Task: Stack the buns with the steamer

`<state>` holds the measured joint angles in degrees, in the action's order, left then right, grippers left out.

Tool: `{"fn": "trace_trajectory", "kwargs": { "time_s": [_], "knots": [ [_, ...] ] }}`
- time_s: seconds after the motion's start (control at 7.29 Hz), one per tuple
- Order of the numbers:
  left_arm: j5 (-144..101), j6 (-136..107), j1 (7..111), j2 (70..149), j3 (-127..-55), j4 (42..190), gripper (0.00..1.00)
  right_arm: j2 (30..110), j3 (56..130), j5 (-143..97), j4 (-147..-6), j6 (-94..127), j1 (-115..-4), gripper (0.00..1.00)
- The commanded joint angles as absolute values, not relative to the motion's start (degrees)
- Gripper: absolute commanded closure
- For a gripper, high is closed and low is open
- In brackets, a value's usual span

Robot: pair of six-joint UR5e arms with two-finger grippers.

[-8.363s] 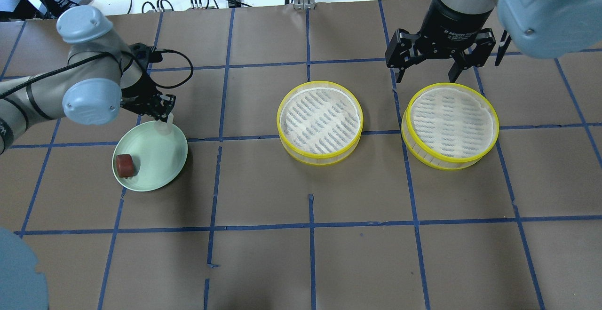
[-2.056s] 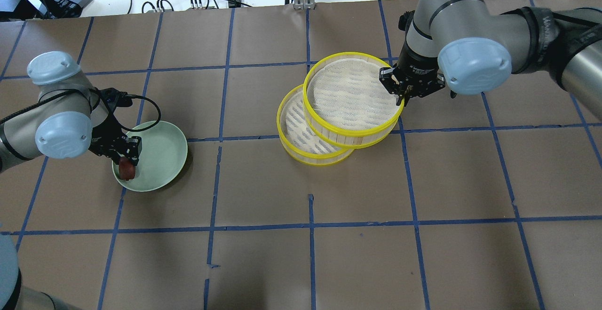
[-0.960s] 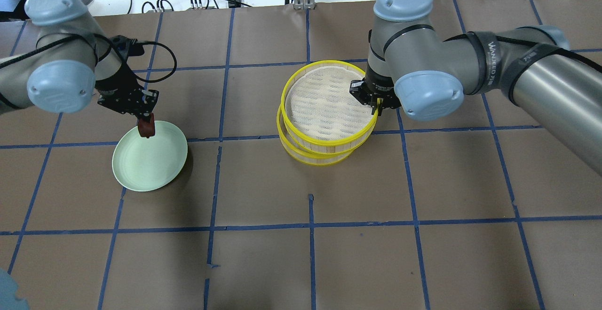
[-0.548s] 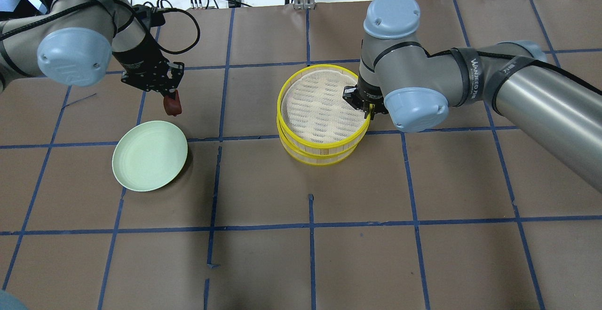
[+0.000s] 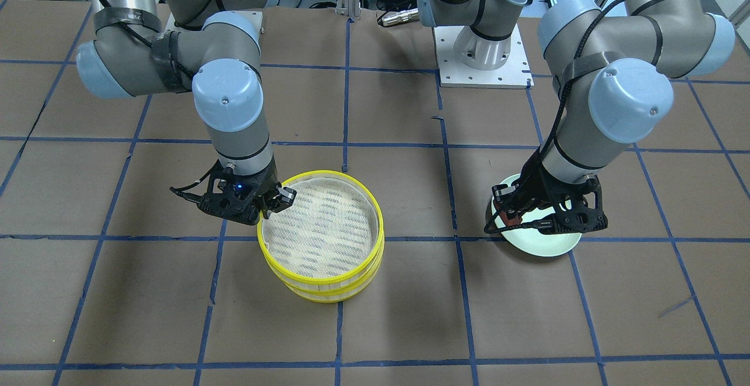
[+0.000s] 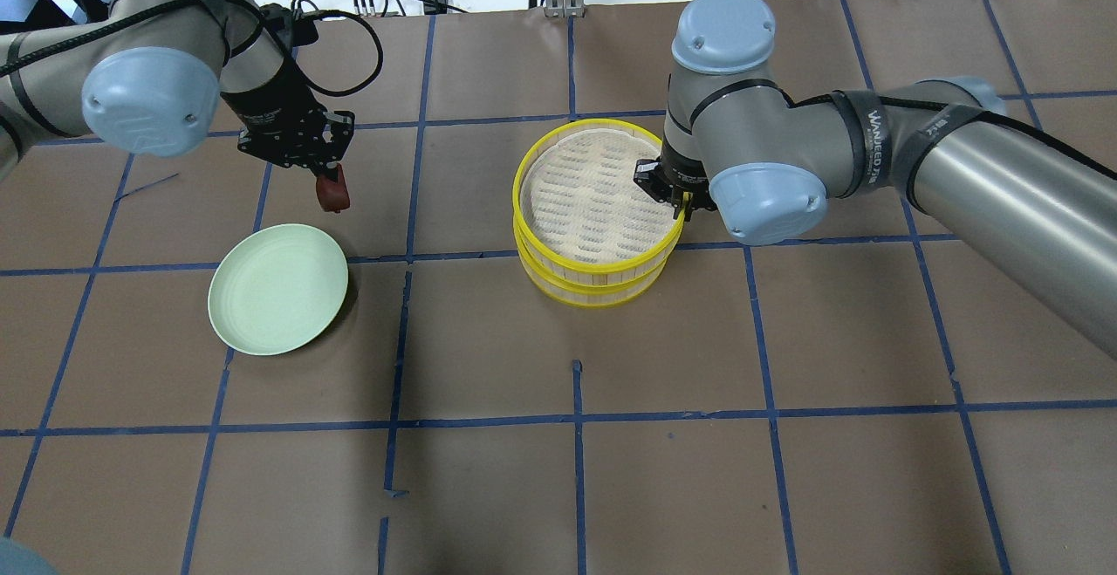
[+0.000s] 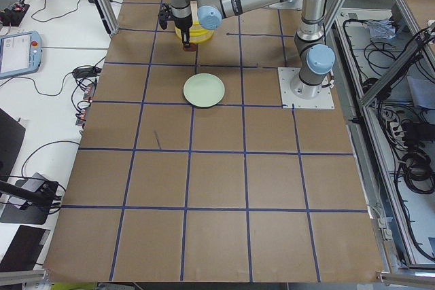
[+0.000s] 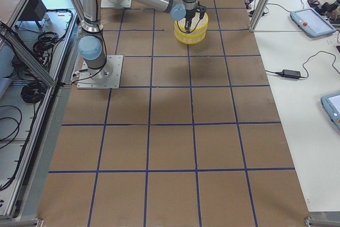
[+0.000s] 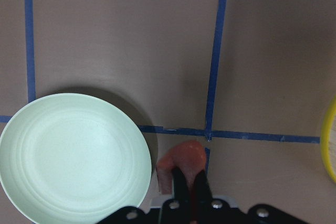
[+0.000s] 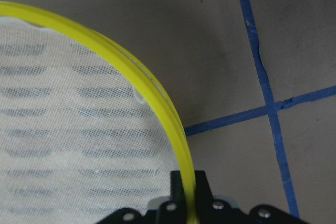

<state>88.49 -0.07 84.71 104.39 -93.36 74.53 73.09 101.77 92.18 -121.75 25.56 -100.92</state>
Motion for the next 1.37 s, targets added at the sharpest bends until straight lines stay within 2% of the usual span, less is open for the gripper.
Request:
{"fn": "trace_trajectory", "kwargs": {
  "time_s": [0.0,0.82,0.96,1.1,1.23],
  "knots": [
    [88.5,-0.1,84.7,104.4,-93.3,74.5,1.0,73.6,101.7,92.1,-121.7,25.5,-101.0,0.91],
    [88.6,-0.1,85.3,104.2,-93.3,74.5,1.0,72.8,101.7,91.8,-121.9,25.6,-101.5,0.87],
    [88.6,-0.1,85.3,104.2,-93.3,74.5,1.0,72.7,101.7,91.8,-121.9,25.5,-101.5,0.82],
    [88.7,-0.1,85.3,104.2,-93.3,74.5,1.0,72.7,101.7,91.7,-122.0,25.3,-101.5,0.71],
    [88.7,-0.1,85.3,104.2,-93.3,74.5,1.0,72.6,101.7,91.6,-122.2,25.3,-101.5,0.46]
  ]
}}
